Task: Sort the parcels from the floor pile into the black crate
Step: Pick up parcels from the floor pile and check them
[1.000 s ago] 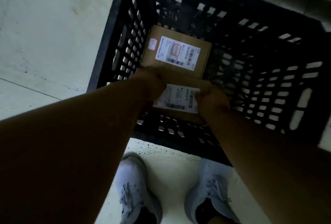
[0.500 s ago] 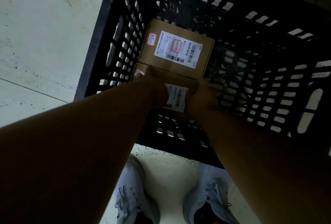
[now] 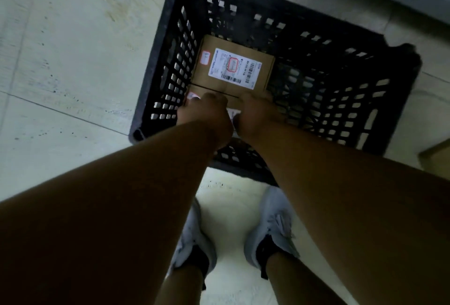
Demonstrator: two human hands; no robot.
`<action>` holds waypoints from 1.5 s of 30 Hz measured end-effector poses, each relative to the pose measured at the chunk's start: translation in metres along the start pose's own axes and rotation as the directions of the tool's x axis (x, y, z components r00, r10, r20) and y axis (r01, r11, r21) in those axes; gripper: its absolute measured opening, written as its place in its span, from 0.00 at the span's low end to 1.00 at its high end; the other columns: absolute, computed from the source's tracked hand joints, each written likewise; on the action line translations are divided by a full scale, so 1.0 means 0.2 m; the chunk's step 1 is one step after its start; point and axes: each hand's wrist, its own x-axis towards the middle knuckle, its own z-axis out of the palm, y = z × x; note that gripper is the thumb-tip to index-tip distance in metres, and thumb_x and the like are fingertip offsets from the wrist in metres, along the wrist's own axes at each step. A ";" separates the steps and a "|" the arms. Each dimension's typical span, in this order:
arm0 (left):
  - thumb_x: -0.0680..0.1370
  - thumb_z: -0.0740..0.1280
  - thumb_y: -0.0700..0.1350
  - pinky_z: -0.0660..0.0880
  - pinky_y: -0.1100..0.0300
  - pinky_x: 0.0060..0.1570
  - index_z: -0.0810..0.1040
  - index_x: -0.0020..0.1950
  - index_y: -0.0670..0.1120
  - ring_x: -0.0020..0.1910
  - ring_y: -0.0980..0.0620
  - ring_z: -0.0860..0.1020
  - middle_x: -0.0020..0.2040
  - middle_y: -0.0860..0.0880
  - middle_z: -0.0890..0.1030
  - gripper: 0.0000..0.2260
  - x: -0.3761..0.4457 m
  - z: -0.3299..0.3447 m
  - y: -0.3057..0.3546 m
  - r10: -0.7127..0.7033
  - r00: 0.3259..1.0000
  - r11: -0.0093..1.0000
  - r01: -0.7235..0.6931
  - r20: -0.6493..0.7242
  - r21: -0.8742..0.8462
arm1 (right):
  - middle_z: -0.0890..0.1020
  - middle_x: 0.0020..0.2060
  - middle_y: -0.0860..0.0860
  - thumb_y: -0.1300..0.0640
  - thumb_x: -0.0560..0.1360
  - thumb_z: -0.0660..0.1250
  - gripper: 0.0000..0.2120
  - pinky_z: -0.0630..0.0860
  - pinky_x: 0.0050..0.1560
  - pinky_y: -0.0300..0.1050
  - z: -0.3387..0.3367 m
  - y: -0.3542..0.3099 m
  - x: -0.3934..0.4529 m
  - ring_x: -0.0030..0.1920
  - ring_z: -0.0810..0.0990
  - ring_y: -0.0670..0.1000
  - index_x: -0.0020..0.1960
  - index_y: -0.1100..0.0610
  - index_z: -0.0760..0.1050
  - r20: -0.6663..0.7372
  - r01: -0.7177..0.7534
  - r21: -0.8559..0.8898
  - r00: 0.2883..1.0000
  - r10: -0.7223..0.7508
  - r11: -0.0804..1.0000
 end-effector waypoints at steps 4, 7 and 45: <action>0.77 0.62 0.50 0.70 0.45 0.57 0.70 0.68 0.49 0.63 0.41 0.72 0.65 0.45 0.74 0.20 -0.38 -0.19 0.13 0.069 0.991 0.998 -0.069 -0.114 0.008 | 0.63 0.71 0.60 0.53 0.75 0.67 0.30 0.71 0.65 0.55 -0.23 -0.02 -0.37 0.68 0.67 0.61 0.74 0.51 0.60 -0.101 0.000 0.059 0.995 0.006 0.998; 0.76 0.61 0.49 0.70 0.44 0.56 0.70 0.67 0.48 0.62 0.39 0.72 0.64 0.44 0.75 0.20 -0.63 -0.36 0.22 0.096 0.978 0.995 -0.100 -0.184 -0.015 | 0.66 0.69 0.59 0.50 0.75 0.68 0.31 0.71 0.65 0.55 -0.43 -0.01 -0.65 0.67 0.69 0.60 0.74 0.52 0.62 -0.190 0.048 0.142 0.982 -0.021 0.989; 0.75 0.65 0.44 0.74 0.45 0.55 0.68 0.69 0.49 0.58 0.44 0.75 0.62 0.47 0.74 0.22 -2.27 0.33 2.26 0.776 0.620 0.630 -0.760 -0.115 0.160 | 0.65 0.71 0.54 0.48 0.73 0.69 0.35 0.73 0.63 0.60 -0.35 2.06 -2.68 0.70 0.66 0.57 0.75 0.43 0.55 -0.396 -0.233 0.799 0.491 0.776 0.555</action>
